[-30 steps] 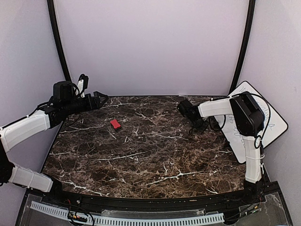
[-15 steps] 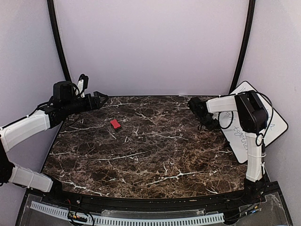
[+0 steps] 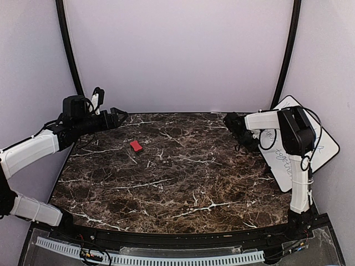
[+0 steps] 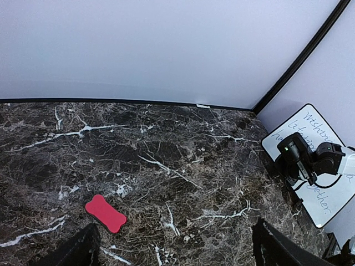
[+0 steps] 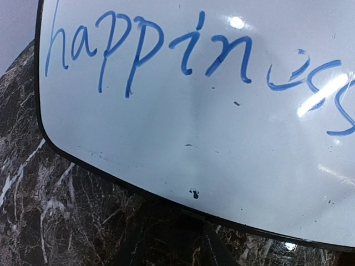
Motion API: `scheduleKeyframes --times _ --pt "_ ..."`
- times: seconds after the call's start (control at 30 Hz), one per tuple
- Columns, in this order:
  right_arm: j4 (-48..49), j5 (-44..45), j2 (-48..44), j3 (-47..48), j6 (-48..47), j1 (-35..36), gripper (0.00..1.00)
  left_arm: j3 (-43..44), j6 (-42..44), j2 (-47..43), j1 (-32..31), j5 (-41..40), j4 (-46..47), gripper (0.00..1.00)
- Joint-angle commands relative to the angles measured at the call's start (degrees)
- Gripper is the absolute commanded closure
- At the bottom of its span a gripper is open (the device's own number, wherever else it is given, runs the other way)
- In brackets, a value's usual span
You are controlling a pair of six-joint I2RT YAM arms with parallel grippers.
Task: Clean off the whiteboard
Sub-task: Move the whiteboard to the center of the board.
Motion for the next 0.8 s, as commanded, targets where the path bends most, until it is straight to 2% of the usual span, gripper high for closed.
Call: scheduleKeyframes --times 0.0,0.2,0.47,0.77 --pt "-1.86 1.18 1.76 1.27 1.16 -0.32 0.70 -0.57 -0.17 -0.48 -0.21 0.62 1.07 0.06" --pt "-1.94 1.17 1.22 -0.25 2.26 -0.46 0.69 -0.49 -0.24 -0.30 -0.21 0.87 1.15 0.06" --pt "-2.60 0.52 0.84 -0.67 3.03 -0.49 0.76 -0.50 -0.26 -0.41 -0.21 1.00 1.16 0.06" --pt "-3.34 0.04 0.51 -1.19 4.23 -0.49 0.90 -0.57 -0.26 -0.38 -0.21 1.10 1.15 0.06"
